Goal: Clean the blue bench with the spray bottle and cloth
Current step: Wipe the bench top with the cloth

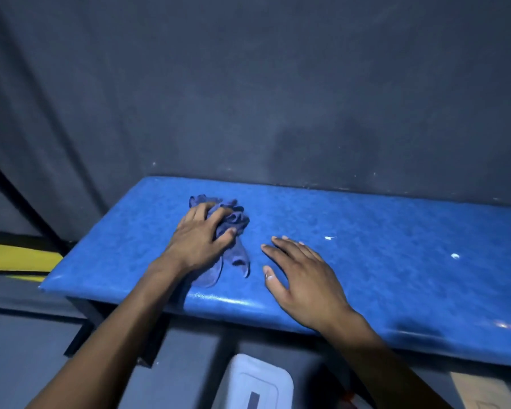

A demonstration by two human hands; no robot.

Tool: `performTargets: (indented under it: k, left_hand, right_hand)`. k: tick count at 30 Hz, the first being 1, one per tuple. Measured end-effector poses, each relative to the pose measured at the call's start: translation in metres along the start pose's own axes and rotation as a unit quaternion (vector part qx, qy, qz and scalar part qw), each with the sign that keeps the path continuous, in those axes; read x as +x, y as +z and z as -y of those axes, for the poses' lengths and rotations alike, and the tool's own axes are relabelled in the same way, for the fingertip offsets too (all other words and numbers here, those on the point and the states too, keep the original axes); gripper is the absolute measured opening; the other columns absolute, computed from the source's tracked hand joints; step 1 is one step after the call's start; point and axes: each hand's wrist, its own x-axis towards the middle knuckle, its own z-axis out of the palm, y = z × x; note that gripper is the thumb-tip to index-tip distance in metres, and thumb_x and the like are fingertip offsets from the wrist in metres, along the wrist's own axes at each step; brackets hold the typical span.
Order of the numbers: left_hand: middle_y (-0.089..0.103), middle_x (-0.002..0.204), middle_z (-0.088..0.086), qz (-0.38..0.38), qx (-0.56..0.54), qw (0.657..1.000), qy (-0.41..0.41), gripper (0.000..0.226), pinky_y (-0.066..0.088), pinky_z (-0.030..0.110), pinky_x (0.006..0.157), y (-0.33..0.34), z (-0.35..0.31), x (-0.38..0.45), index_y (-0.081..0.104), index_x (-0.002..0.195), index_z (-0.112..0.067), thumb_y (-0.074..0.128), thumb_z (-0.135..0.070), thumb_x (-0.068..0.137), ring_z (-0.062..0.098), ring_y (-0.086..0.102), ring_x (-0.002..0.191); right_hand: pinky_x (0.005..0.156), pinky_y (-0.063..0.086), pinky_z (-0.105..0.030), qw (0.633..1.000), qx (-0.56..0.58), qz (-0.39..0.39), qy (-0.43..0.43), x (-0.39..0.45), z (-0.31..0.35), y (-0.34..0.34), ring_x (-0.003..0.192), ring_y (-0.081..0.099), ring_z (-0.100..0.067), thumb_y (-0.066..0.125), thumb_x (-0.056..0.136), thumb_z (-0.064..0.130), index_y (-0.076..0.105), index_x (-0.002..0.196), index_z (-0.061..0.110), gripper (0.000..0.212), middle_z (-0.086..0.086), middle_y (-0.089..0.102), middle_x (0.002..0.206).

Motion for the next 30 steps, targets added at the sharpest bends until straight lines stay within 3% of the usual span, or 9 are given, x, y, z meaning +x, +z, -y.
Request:
performTargets:
  k: [2, 5, 9, 13, 16, 21, 24, 26, 30]
  left_hand:
    - [0.051, 0.143, 0.005, 0.016, -0.004, 1.000, 0.016, 0.055, 0.045, 0.047, 0.111, -0.009, 0.023, -0.023, 0.050, 0.142, -0.041, 0.042, -0.062, 0.091, 0.032, 0.049, 0.133]
    - [0.051, 0.141, 0.019, -0.021, 0.005, 0.999, -0.044, 0.067, 0.041, 0.050, 0.115, -0.013, 0.053, -0.015, 0.056, 0.141, -0.027, 0.038, -0.063, 0.088, 0.041, 0.047, 0.133]
    - [0.042, 0.151, 0.028, -0.043, 0.020, 0.992, -0.117, 0.052, 0.028, 0.049, 0.123, -0.001, 0.028, 0.042, 0.050, 0.149, -0.018, 0.050, -0.044, 0.105, 0.043, 0.035, 0.144]
    - [0.048, 0.146, 0.017, -0.010, 0.005, 1.000, -0.004, 0.047, 0.037, 0.044, 0.117, 0.013, -0.021, 0.027, 0.052, 0.144, -0.029, 0.049, -0.048, 0.102, 0.038, 0.044, 0.136]
    - [0.052, 0.142, 0.008, 0.002, -0.019, 0.998, 0.068, 0.052, 0.045, 0.044, 0.112, 0.005, -0.009, -0.020, 0.051, 0.140, -0.039, 0.040, -0.058, 0.093, 0.032, 0.049, 0.133]
    - [0.048, 0.145, 0.025, -0.042, 0.018, 0.998, -0.051, 0.057, 0.036, 0.050, 0.118, -0.007, 0.047, 0.013, 0.059, 0.141, -0.021, 0.044, -0.051, 0.094, 0.044, 0.043, 0.138]
    - [0.045, 0.148, 0.032, -0.045, 0.019, 0.996, -0.081, 0.047, 0.029, 0.046, 0.120, 0.002, 0.023, 0.054, 0.054, 0.147, -0.017, 0.053, -0.037, 0.105, 0.045, 0.038, 0.141]
    - [0.050, 0.141, 0.028, -0.031, 0.007, 0.998, -0.048, 0.044, 0.033, 0.044, 0.115, 0.008, -0.006, 0.057, 0.055, 0.145, -0.020, 0.055, -0.035, 0.104, 0.043, 0.044, 0.135]
    - [0.051, 0.148, 0.005, 0.000, -0.011, 0.995, 0.098, 0.045, 0.038, 0.040, 0.117, 0.002, -0.026, -0.007, 0.052, 0.143, -0.040, 0.049, -0.051, 0.098, 0.028, 0.043, 0.140]
  right_hand:
    - [0.127, 0.009, -0.029, 1.000, -0.011, 0.004, 0.013, -0.002, -0.003, 0.002, 0.153, 0.021, -0.009, 0.029, 0.099, 0.057, 0.037, 0.152, 0.036, 0.058, 0.009, 0.030, 0.164]
    - [0.127, 0.007, -0.031, 1.000, -0.023, 0.005, 0.012, -0.003, -0.002, 0.006, 0.154, 0.016, -0.010, 0.023, 0.098, 0.059, 0.032, 0.154, 0.035, 0.061, 0.007, 0.026, 0.166]
    - [0.126, 0.011, -0.034, 0.999, -0.034, -0.003, 0.012, -0.001, 0.002, 0.004, 0.153, 0.019, -0.010, 0.029, 0.097, 0.056, 0.036, 0.151, 0.033, 0.059, 0.006, 0.030, 0.163]
    - [0.127, 0.011, -0.033, 1.000, -0.020, -0.006, 0.014, -0.002, -0.001, 0.003, 0.153, 0.020, -0.010, 0.032, 0.097, 0.057, 0.037, 0.151, 0.034, 0.058, 0.007, 0.030, 0.163]
    - [0.127, 0.010, -0.033, 1.000, -0.013, -0.010, 0.013, -0.003, -0.003, 0.005, 0.153, 0.020, -0.010, 0.030, 0.097, 0.058, 0.037, 0.151, 0.035, 0.059, 0.007, 0.030, 0.164]
    - [0.127, 0.011, -0.034, 0.999, -0.017, -0.019, 0.021, -0.002, -0.001, 0.010, 0.153, 0.020, -0.010, 0.028, 0.095, 0.059, 0.038, 0.150, 0.035, 0.061, 0.007, 0.032, 0.163]
    - [0.127, 0.012, -0.034, 0.999, -0.015, -0.022, 0.022, -0.001, 0.000, 0.009, 0.152, 0.022, -0.010, 0.030, 0.094, 0.058, 0.040, 0.149, 0.035, 0.060, 0.007, 0.034, 0.162]
    - [0.126, 0.013, -0.034, 0.999, -0.014, -0.023, 0.023, -0.002, 0.000, 0.008, 0.152, 0.023, -0.010, 0.030, 0.095, 0.059, 0.040, 0.149, 0.035, 0.060, 0.007, 0.034, 0.162]
    - [0.127, 0.012, -0.033, 0.999, -0.007, -0.024, 0.022, -0.003, -0.003, 0.009, 0.152, 0.022, -0.009, 0.030, 0.095, 0.059, 0.040, 0.150, 0.036, 0.060, 0.008, 0.034, 0.162]
